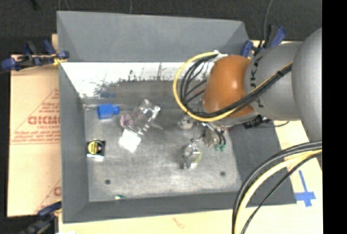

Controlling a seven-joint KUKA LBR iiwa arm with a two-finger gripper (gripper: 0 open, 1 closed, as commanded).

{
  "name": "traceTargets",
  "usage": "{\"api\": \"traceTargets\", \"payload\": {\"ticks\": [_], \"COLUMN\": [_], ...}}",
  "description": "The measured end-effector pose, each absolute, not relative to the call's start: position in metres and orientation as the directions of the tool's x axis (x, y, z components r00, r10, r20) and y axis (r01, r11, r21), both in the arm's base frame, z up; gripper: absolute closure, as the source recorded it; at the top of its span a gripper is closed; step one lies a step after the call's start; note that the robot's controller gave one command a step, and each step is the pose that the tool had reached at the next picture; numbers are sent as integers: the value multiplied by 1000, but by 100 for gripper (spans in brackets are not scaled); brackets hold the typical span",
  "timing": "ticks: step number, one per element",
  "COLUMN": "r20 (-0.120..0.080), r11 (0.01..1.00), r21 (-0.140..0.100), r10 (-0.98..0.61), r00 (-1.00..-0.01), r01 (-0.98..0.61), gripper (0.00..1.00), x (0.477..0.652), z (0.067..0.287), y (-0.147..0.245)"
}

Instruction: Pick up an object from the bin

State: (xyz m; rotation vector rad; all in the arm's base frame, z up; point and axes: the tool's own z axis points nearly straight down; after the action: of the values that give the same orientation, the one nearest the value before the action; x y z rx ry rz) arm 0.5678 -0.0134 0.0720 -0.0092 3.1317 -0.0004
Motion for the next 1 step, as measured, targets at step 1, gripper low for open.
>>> {"api": "traceTargets", "payload": {"ticks": [1], "r20": [-17], "r11": [1000], "r21": [-1], "r10": [-8], "r00": [-1000], "r01": [-8], "gripper": [100], "x": [570], "z": [77], "y": [-14]}}
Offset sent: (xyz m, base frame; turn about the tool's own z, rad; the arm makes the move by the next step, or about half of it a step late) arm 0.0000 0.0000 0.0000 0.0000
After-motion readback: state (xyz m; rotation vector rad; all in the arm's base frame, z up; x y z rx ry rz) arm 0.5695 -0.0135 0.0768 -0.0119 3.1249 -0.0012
